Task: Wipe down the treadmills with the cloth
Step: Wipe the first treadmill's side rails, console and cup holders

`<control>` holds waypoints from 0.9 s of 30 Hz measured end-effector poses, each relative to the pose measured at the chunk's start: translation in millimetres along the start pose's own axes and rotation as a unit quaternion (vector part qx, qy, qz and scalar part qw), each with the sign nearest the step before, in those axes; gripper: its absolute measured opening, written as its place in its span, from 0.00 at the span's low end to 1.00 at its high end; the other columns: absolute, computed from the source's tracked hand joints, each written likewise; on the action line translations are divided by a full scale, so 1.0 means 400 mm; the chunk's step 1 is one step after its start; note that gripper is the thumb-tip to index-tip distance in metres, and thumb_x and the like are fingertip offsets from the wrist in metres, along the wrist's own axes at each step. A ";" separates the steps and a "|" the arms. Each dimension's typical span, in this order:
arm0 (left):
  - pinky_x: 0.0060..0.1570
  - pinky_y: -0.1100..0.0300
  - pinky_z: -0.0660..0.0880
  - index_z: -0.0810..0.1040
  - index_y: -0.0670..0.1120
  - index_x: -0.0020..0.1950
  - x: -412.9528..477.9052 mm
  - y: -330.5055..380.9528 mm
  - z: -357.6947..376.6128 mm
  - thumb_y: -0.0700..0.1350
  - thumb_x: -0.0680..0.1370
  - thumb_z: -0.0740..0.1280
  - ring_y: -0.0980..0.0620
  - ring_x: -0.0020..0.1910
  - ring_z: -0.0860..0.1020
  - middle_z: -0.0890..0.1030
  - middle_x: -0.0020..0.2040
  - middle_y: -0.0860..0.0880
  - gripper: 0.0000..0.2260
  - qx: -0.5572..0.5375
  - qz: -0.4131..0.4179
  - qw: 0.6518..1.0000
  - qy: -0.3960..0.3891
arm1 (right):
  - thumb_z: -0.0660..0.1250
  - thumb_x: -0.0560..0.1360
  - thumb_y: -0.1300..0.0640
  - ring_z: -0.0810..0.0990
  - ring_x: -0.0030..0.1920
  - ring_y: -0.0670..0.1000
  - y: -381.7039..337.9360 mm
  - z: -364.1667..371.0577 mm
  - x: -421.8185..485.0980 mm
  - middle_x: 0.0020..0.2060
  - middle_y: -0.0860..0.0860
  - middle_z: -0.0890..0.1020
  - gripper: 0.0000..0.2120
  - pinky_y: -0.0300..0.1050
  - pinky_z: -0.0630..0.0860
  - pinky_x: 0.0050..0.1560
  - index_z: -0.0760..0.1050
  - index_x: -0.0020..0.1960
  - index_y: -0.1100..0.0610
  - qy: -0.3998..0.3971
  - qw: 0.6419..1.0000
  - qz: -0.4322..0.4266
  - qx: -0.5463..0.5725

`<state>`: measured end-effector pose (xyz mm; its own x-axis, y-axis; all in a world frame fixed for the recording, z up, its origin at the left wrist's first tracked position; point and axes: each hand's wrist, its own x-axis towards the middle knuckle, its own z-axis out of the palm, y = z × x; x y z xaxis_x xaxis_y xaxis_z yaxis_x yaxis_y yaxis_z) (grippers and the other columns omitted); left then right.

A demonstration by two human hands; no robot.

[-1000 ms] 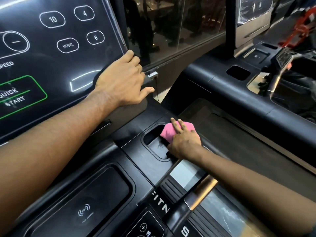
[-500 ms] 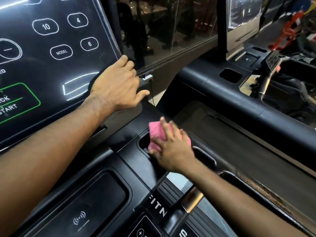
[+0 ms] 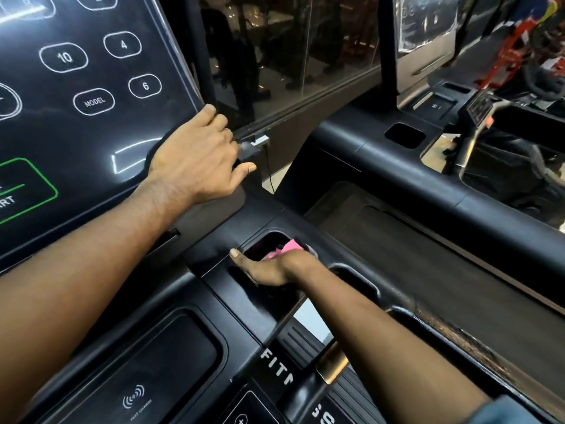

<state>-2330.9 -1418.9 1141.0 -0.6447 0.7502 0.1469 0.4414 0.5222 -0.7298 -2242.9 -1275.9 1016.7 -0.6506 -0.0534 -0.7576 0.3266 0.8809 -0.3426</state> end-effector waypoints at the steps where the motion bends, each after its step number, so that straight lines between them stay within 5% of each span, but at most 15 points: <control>1: 0.70 0.47 0.62 0.82 0.43 0.51 0.000 0.001 0.002 0.62 0.83 0.39 0.45 0.52 0.75 0.82 0.45 0.46 0.36 -0.003 -0.001 1.000 0.005 | 0.44 0.76 0.23 0.60 0.79 0.58 0.003 -0.009 -0.024 0.79 0.58 0.63 0.49 0.53 0.56 0.78 0.69 0.75 0.60 -0.023 1.000 -0.009 -0.016; 5: 0.70 0.47 0.62 0.83 0.43 0.50 0.012 -0.002 0.013 0.63 0.83 0.38 0.45 0.52 0.75 0.82 0.44 0.46 0.38 -0.011 -0.007 1.000 -0.004 | 0.42 0.79 0.26 0.58 0.80 0.54 -0.008 -0.010 -0.047 0.79 0.58 0.63 0.45 0.51 0.47 0.81 0.70 0.75 0.61 -0.005 0.998 -0.059 0.011; 9: 0.70 0.47 0.62 0.83 0.43 0.51 0.007 -0.002 0.009 0.63 0.82 0.37 0.45 0.53 0.75 0.82 0.45 0.46 0.39 -0.010 -0.008 1.000 -0.002 | 0.45 0.79 0.27 0.51 0.82 0.54 -0.005 0.008 -0.019 0.82 0.56 0.55 0.45 0.48 0.46 0.80 0.54 0.82 0.60 0.002 0.997 -0.050 0.063; 12: 0.71 0.46 0.62 0.83 0.42 0.51 0.002 -0.001 0.002 0.63 0.83 0.36 0.45 0.53 0.75 0.82 0.46 0.46 0.39 -0.010 -0.002 1.000 -0.007 | 0.39 0.76 0.23 0.56 0.81 0.56 -0.013 0.031 0.011 0.75 0.60 0.66 0.47 0.52 0.47 0.79 0.72 0.69 0.59 0.008 0.999 -0.018 -0.047; 15: 0.71 0.46 0.62 0.83 0.41 0.51 0.003 -0.002 0.004 0.63 0.83 0.38 0.44 0.53 0.75 0.82 0.46 0.45 0.39 -0.016 -0.010 1.000 0.001 | 0.32 0.65 0.16 0.61 0.79 0.61 -0.021 0.032 0.015 0.79 0.59 0.64 0.61 0.58 0.53 0.77 0.71 0.75 0.57 0.041 0.995 -0.001 -0.088; 18: 0.71 0.45 0.62 0.82 0.41 0.50 0.008 -0.001 0.011 0.63 0.83 0.38 0.44 0.53 0.75 0.82 0.45 0.44 0.39 -0.023 -0.012 1.000 -0.002 | 0.32 0.66 0.16 0.70 0.72 0.60 -0.003 0.021 0.007 0.72 0.57 0.74 0.55 0.55 0.60 0.71 0.84 0.54 0.52 0.032 0.997 -0.040 -0.059; 20: 0.70 0.46 0.63 0.83 0.42 0.49 0.012 -0.005 0.014 0.63 0.83 0.36 0.44 0.52 0.74 0.82 0.45 0.45 0.40 -0.019 -0.010 1.000 0.000 | 0.35 0.66 0.16 0.76 0.65 0.58 0.027 0.019 0.009 0.60 0.56 0.80 0.48 0.54 0.62 0.73 0.80 0.45 0.49 0.020 0.999 -0.039 0.024; 22: 0.69 0.46 0.63 0.83 0.42 0.48 0.010 -0.005 0.012 0.64 0.82 0.36 0.45 0.51 0.74 0.82 0.44 0.45 0.40 -0.023 -0.011 1.000 0.000 | 0.34 0.62 0.14 0.75 0.67 0.58 0.042 0.029 0.033 0.58 0.55 0.80 0.53 0.59 0.57 0.78 0.79 0.55 0.49 0.038 0.996 -0.035 0.073; 24: 0.69 0.46 0.63 0.83 0.42 0.47 0.010 -0.003 0.009 0.63 0.83 0.37 0.45 0.51 0.74 0.82 0.44 0.45 0.40 -0.023 -0.014 1.000 0.005 | 0.34 0.62 0.15 0.61 0.79 0.58 0.032 0.028 0.050 0.77 0.56 0.68 0.59 0.59 0.48 0.80 0.67 0.77 0.50 0.056 0.996 -0.010 0.065; 27: 0.69 0.46 0.63 0.83 0.42 0.48 0.007 -0.004 0.006 0.63 0.83 0.36 0.45 0.51 0.75 0.82 0.44 0.45 0.39 -0.019 -0.009 1.000 0.001 | 0.34 0.71 0.21 0.50 0.82 0.56 -0.002 0.043 0.059 0.82 0.55 0.52 0.52 0.54 0.43 0.81 0.51 0.83 0.56 0.031 0.999 -0.025 0.002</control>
<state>-2334.8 -1418.7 1140.8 -0.6517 0.7411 0.1615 0.4533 0.5513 -0.7004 -2246.5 -1285.9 989.4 -0.7071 -0.0672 -0.7039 0.2959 0.8760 -0.3809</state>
